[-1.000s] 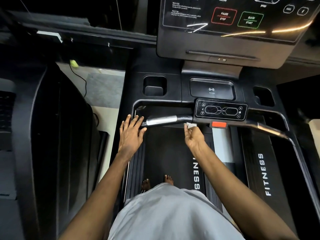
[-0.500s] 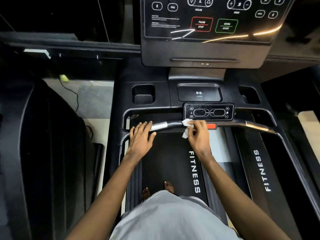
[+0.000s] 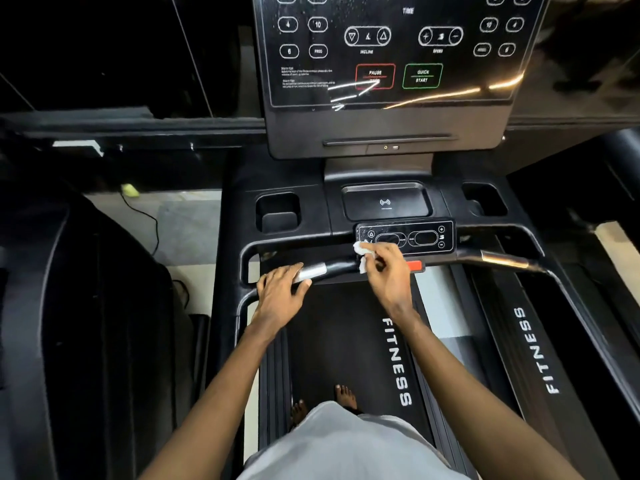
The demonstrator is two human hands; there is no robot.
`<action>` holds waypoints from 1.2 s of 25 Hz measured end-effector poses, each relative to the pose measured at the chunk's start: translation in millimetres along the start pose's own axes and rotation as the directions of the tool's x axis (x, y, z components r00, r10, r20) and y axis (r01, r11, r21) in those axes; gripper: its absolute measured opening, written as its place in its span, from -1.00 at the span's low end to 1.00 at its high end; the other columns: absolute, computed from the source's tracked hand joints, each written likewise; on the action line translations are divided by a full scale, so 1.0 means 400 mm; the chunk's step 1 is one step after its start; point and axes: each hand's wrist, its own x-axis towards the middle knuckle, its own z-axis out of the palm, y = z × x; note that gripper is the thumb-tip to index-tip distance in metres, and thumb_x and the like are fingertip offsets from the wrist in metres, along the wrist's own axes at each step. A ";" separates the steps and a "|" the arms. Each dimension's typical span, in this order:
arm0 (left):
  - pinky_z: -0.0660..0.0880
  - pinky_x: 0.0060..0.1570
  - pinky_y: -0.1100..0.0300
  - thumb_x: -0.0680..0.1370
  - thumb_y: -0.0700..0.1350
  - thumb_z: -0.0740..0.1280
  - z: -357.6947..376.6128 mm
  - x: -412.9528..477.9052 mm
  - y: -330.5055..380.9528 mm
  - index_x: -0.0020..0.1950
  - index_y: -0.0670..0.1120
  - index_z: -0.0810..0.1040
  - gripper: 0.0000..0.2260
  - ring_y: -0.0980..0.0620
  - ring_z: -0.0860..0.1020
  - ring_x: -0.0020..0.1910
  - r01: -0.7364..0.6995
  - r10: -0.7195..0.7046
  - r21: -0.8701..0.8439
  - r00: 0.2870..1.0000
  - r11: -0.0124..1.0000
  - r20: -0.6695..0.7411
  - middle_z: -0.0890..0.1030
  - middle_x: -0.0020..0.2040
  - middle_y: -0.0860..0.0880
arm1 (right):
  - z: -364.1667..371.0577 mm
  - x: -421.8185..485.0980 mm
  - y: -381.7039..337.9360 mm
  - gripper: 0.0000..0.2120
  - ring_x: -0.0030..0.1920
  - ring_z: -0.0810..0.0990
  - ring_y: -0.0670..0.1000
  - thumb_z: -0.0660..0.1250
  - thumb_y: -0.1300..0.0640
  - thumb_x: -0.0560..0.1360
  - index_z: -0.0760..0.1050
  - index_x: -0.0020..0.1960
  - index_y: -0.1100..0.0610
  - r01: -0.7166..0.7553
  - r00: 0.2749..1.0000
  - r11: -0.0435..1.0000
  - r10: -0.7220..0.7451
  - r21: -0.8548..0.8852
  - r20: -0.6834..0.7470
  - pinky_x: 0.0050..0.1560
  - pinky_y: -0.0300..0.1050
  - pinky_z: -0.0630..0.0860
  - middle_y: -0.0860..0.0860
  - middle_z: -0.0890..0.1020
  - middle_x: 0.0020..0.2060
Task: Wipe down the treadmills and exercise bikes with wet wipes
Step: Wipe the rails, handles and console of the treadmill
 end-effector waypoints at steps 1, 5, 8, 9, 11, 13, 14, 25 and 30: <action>0.08 0.47 0.02 0.66 0.11 0.24 -0.018 0.013 0.007 0.51 0.04 0.42 -0.58 -0.05 0.34 0.47 0.005 -0.005 -0.034 1.000 0.999 -0.007 0.47 0.44 0.02 | -0.002 0.019 -0.017 -0.76 -0.01 0.58 -0.20 0.35 0.33 0.56 0.68 0.12 0.10 -0.011 1.000 1.000 0.011 0.009 -0.017 0.00 -0.37 0.47 0.00 0.58 0.00; 0.27 0.45 -0.06 0.66 0.02 0.28 -0.129 0.112 0.042 0.49 -0.02 0.44 -0.60 -0.11 0.42 0.42 -0.014 -0.002 -0.143 0.994 0.990 -0.107 0.49 0.43 -0.08 | 0.000 0.138 -0.076 -0.76 -0.01 0.60 -0.20 0.33 0.28 0.56 0.69 0.09 0.03 0.004 1.000 1.000 -0.004 -0.013 0.007 0.01 -0.33 0.51 -0.10 0.57 0.01; 0.31 0.45 -0.11 0.65 -0.02 0.29 -0.241 0.217 0.075 0.52 -0.03 0.40 -0.57 -0.11 0.40 0.45 -0.068 0.038 -0.154 0.982 0.986 -0.187 0.47 0.45 -0.09 | 0.001 0.261 -0.127 -0.77 0.02 0.61 -0.14 0.31 0.25 0.57 0.68 0.10 0.05 0.050 0.998 0.997 -0.048 -0.055 0.034 0.14 -0.15 0.57 -0.10 0.55 0.02; 0.30 0.46 -0.12 0.65 -0.03 0.28 -0.283 0.249 0.092 0.54 -0.03 0.38 -0.56 -0.10 0.39 0.46 -0.088 0.056 -0.149 0.976 0.985 -0.210 0.45 0.47 -0.09 | -0.002 0.304 -0.155 -0.77 0.03 0.60 -0.13 0.30 0.26 0.57 0.68 0.10 0.07 0.078 0.997 0.993 -0.075 -0.088 0.035 0.18 -0.11 0.56 -0.07 0.56 0.02; 0.29 0.47 -0.13 0.66 -0.04 0.27 -0.364 0.309 0.128 0.55 -0.03 0.35 -0.55 -0.10 0.37 0.48 -0.131 0.095 -0.136 0.964 0.982 -0.248 0.42 0.49 -0.09 | -0.006 0.390 -0.215 -0.76 0.06 0.59 -0.07 0.28 0.27 0.57 0.67 0.12 0.13 0.156 0.988 0.974 -0.153 -0.163 0.025 0.22 -0.08 0.53 -0.03 0.56 0.02; 0.27 0.48 -0.13 0.66 -0.04 0.27 -0.436 0.363 0.160 0.57 -0.05 0.31 -0.53 -0.10 0.35 0.49 -0.171 0.133 -0.117 0.951 0.978 -0.280 0.40 0.51 -0.09 | -0.015 0.472 -0.276 -0.76 0.09 0.57 -0.01 0.26 0.29 0.57 0.66 0.13 0.19 0.211 0.977 0.953 -0.212 -0.218 0.017 0.24 -0.08 0.51 -0.01 0.54 0.01; 0.26 0.48 -0.12 0.66 -0.04 0.27 -0.469 0.390 0.174 0.58 -0.05 0.30 -0.52 -0.11 0.35 0.50 -0.187 0.149 -0.104 0.944 0.977 -0.295 0.38 0.51 -0.10 | -0.018 0.513 -0.301 -0.76 0.11 0.57 0.02 0.25 0.29 0.57 0.66 0.14 0.22 0.229 0.972 0.943 -0.233 -0.242 0.012 0.23 -0.08 0.51 0.02 0.55 0.02; 0.28 0.39 -0.29 0.66 0.03 0.26 -0.640 0.640 0.292 0.66 -0.05 -0.15 -0.26 -0.33 0.38 0.42 -0.127 0.161 0.131 0.943 0.983 -0.292 0.24 0.55 -0.25 | -0.028 0.887 -0.469 -0.75 0.06 0.49 -0.02 0.23 0.24 0.60 0.54 0.23 0.27 0.445 0.886 0.864 -0.463 -0.234 -0.023 0.19 -0.24 0.42 0.07 0.44 0.15; 0.40 0.35 -0.21 0.66 0.03 0.25 -0.624 0.696 0.298 0.65 0.04 -0.23 -0.24 -0.32 0.44 0.37 -0.163 0.164 0.031 0.924 0.986 -0.345 0.26 0.52 -0.26 | -0.007 0.991 -0.414 -0.70 0.14 0.41 -0.18 0.17 0.16 0.65 0.42 0.37 0.11 0.505 0.859 0.825 -0.507 -0.252 0.062 0.23 -0.03 0.49 -0.04 0.38 0.24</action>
